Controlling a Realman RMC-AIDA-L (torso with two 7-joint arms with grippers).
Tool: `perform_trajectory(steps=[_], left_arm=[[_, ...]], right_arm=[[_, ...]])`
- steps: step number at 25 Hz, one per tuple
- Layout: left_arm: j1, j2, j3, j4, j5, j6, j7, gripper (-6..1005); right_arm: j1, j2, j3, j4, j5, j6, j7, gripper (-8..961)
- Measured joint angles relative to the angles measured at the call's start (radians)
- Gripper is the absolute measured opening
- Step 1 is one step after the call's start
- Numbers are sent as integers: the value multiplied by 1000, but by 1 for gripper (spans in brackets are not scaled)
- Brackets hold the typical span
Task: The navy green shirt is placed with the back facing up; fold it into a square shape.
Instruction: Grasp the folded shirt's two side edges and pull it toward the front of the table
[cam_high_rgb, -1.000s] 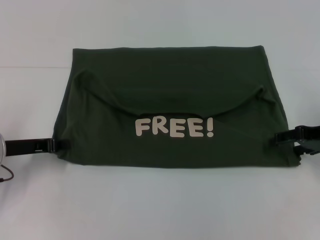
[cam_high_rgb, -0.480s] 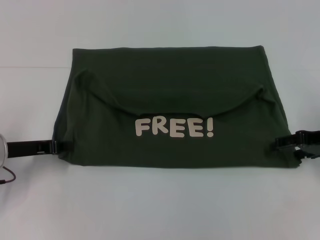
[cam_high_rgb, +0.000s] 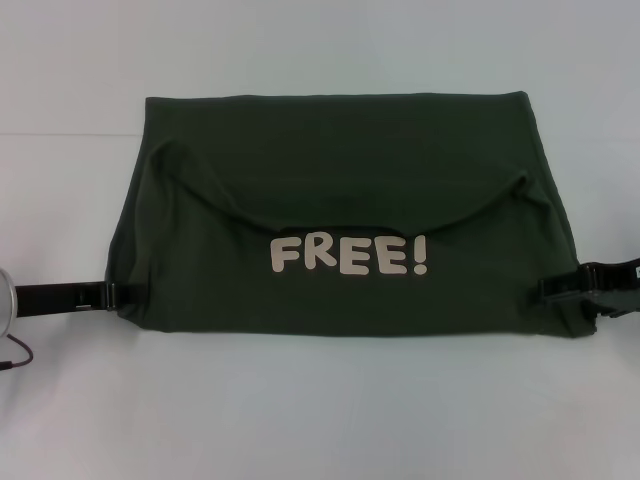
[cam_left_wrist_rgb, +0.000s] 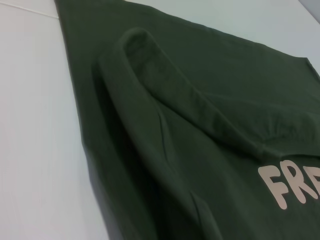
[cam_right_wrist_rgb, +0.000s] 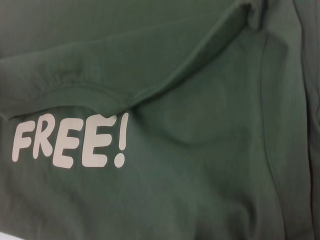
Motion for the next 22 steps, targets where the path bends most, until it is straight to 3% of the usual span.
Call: perform_trajectory(steps=[5, 13, 22], left_arm=[[0, 0, -1, 0, -2, 3, 0, 15], [0, 2, 0, 1, -1, 5, -2, 15], [-2, 2, 0, 0, -2, 5, -2, 15]], right_arm=[[-7, -2, 1, -17, 3, -15, -7, 886], [-6, -2, -1, -17, -2, -23, -7, 695], [-3, -3, -2, -16, -3, -24, -2, 297]])
